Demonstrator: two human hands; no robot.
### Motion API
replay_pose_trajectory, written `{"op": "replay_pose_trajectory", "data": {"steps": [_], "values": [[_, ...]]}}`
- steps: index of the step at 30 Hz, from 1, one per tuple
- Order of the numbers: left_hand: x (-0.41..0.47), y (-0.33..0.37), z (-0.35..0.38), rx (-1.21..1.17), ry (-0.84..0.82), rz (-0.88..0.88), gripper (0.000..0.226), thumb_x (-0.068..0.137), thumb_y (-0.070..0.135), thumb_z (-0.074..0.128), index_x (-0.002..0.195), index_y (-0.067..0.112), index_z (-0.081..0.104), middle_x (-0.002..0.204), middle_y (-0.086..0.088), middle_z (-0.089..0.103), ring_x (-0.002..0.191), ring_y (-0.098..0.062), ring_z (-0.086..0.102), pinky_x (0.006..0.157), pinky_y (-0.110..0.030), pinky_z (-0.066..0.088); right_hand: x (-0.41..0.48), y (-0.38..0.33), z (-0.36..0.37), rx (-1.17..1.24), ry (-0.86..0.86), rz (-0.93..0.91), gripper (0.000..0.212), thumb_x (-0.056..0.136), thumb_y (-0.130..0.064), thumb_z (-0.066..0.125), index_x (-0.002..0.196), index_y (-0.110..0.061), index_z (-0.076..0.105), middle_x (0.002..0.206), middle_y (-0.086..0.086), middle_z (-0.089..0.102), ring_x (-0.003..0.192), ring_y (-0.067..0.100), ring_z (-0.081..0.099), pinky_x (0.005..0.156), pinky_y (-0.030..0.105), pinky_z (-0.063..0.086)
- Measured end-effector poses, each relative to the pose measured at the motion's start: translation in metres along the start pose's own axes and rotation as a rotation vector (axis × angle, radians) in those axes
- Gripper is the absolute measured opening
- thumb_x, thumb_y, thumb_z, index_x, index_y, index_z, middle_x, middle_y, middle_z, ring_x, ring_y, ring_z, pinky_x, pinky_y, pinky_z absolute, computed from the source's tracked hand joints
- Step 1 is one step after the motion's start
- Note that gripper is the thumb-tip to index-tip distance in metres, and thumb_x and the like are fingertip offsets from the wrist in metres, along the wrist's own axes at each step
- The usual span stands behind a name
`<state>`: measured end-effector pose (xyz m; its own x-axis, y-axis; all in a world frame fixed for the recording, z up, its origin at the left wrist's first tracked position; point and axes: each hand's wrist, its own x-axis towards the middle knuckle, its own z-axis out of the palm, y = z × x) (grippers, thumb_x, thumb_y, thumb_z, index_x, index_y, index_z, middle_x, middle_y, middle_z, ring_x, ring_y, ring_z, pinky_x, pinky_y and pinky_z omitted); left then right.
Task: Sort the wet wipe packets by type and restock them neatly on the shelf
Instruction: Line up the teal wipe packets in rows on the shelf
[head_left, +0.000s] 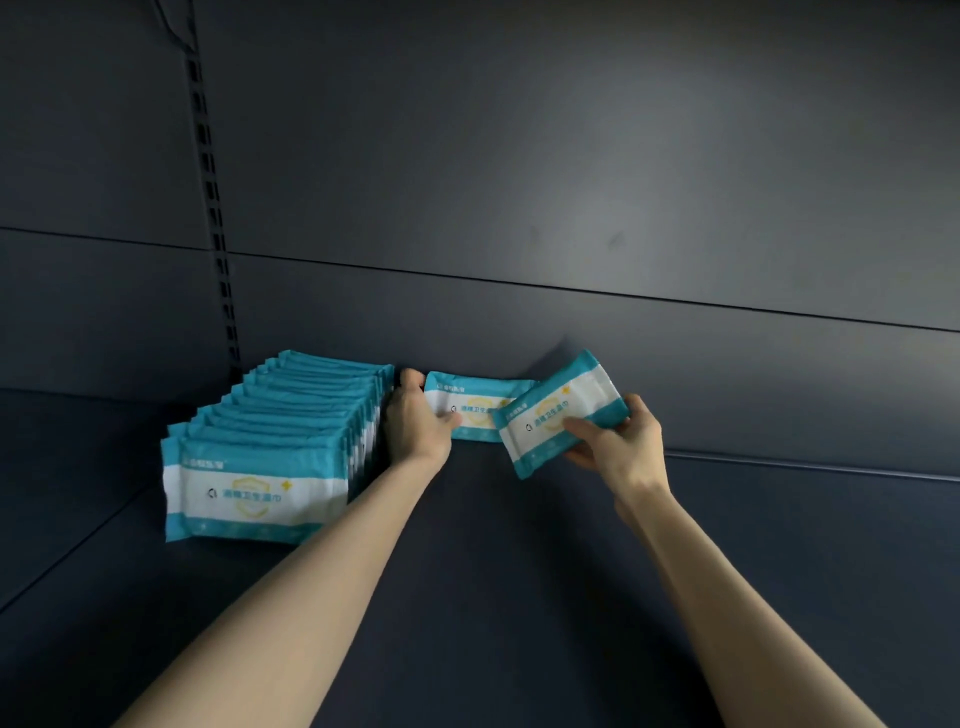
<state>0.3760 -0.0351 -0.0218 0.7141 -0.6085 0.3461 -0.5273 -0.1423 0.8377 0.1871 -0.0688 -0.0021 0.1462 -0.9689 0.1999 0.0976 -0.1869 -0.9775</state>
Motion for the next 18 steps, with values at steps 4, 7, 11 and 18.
{"op": "replay_pose_trajectory", "data": {"steps": [4,7,11,18], "values": [[-0.017,0.006,-0.012,-0.016,0.010,-0.003,0.036,0.087,0.021,0.067,0.112,0.004,0.047,0.117,-0.013,0.053,0.106,-0.029,0.055,0.090,-0.039,0.045,-0.002,-0.003,0.007,0.000,-0.025,0.036,0.022,0.082,0.006,0.066,0.087,-0.007,0.049,0.097,0.012,0.066,0.087,0.025,0.069,0.064,0.032,0.061],[-0.034,0.009,-0.017,-0.164,-0.206,-0.095,0.042,0.082,0.033,0.072,0.110,0.009,0.052,0.105,-0.003,0.062,0.096,-0.020,0.060,0.081,-0.030,0.047,0.000,-0.008,0.021,0.099,-0.110,0.091,0.020,0.082,0.009,0.064,0.092,-0.003,0.051,0.093,0.013,0.066,0.080,0.025,0.069,0.060,0.027,0.059],[-0.031,0.007,-0.018,-0.346,-0.284,-0.135,0.026,0.080,0.012,0.074,0.099,0.012,0.056,0.095,-0.004,0.067,0.078,-0.013,0.062,0.067,-0.022,0.049,0.006,-0.001,0.039,0.035,-0.174,0.115,0.019,0.080,0.002,0.071,0.094,-0.003,0.059,0.096,0.014,0.069,0.080,0.025,0.069,0.069,0.031,0.060],[-0.018,-0.002,-0.018,-0.036,-0.106,0.015,0.026,0.079,0.006,0.072,0.095,0.003,0.052,0.092,-0.011,0.065,0.083,-0.027,0.061,0.067,-0.032,0.045,0.021,0.013,0.044,-0.746,-0.103,-0.045,0.033,0.071,-0.028,0.082,0.091,-0.013,0.061,0.104,0.006,0.055,0.092,0.023,0.056,0.073,0.028,0.043]]}}
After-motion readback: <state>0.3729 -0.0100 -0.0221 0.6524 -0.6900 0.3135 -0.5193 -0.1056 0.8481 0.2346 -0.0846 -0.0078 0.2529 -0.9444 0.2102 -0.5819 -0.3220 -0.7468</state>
